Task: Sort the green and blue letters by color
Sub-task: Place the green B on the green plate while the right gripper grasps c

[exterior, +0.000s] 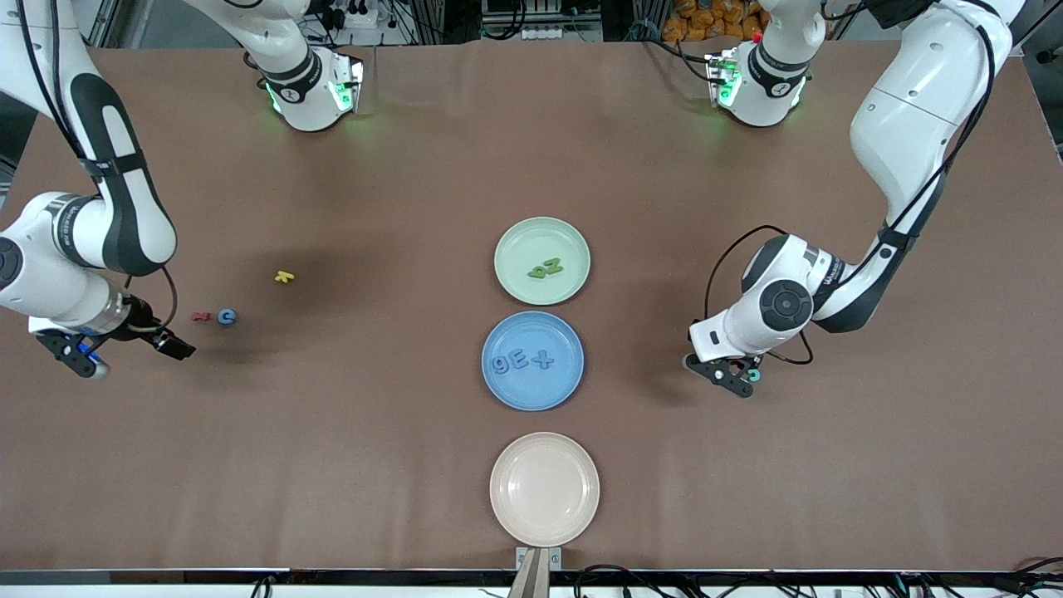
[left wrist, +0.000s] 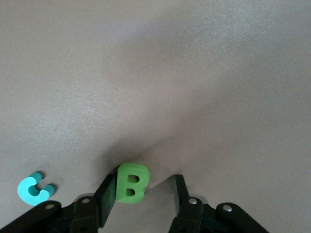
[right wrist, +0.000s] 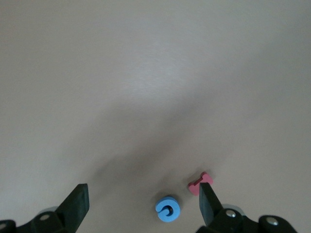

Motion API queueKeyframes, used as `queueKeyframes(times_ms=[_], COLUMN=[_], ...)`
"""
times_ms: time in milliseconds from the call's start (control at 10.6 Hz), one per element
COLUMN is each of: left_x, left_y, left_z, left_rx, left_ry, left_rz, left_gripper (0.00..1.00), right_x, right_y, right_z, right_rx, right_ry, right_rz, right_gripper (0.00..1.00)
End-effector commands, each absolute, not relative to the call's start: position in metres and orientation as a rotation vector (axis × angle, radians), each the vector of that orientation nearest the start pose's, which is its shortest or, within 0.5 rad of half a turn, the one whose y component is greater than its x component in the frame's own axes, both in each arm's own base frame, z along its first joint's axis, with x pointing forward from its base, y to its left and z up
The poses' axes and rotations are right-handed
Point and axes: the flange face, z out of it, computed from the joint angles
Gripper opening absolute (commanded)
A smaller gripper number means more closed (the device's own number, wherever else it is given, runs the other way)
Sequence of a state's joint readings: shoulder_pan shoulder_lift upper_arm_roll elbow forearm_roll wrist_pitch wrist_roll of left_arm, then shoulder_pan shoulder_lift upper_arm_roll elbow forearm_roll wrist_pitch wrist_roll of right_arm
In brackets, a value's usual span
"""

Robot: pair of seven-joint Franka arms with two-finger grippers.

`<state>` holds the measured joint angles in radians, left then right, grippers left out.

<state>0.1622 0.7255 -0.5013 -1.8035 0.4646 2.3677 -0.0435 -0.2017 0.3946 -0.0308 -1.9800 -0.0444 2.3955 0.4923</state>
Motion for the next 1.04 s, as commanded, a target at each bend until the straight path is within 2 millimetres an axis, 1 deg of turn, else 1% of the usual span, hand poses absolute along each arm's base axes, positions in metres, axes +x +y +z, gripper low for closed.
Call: queueKeyframes(times_ms=[0, 94, 188, 283, 471, 565, 754, 848, 942], left_x=[0.616, 0.616, 0.616, 0.617, 0.62, 0.624, 0.624, 0.621, 0.613], left_y=[-0.19, -0.19, -0.189, -0.188, -0.185, -0.186, -0.191, -0.2, -0.224], left_z=[0.173, 0.174, 0.175, 0.177, 0.182, 0.193, 0.204, 0.206, 0.211], left_rx=[-3.03, -3.03, -3.028, -3.03, -3.03, -3.029, -3.042, -3.058, -3.085], left_ry=[0.823, 0.822, 0.822, 0.812, 0.79, 0.778, 0.736, 0.685, 0.628], left_rz=[0.04, 0.038, 0.035, 0.031, 0.025, -0.001, -0.011, -0.015, -0.013], left_gripper=[0.31, 0.17, 0.0, 0.0, 0.0, 0.0, 0.0, 0.0, 0.0], right_x=[0.58, 0.579, 0.575, 0.568, 0.546, 0.539, 0.532, 0.528, 0.522], right_y=[-0.129, -0.128, -0.127, -0.127, -0.122, -0.12, -0.119, -0.118, -0.116], right_z=[0.256, 0.253, 0.248, 0.24, 0.213, 0.204, 0.189, 0.184, 0.177], right_rx=[-2.795, -2.777, -2.757, -2.758, -2.739, -2.72, -2.717, -2.714, -2.71], right_ry=[1.443, 1.481, 1.522, 1.528, 1.55, 1.579, 1.593, 1.591, 1.59], right_rz=[-0.133, -0.125, -0.111, -0.1, -0.107, -0.107, -0.084, -0.095, -0.105], right_gripper=[1.0, 1.0, 1.0, 1.0, 1.0, 1.0, 1.0, 1.0, 1.0])
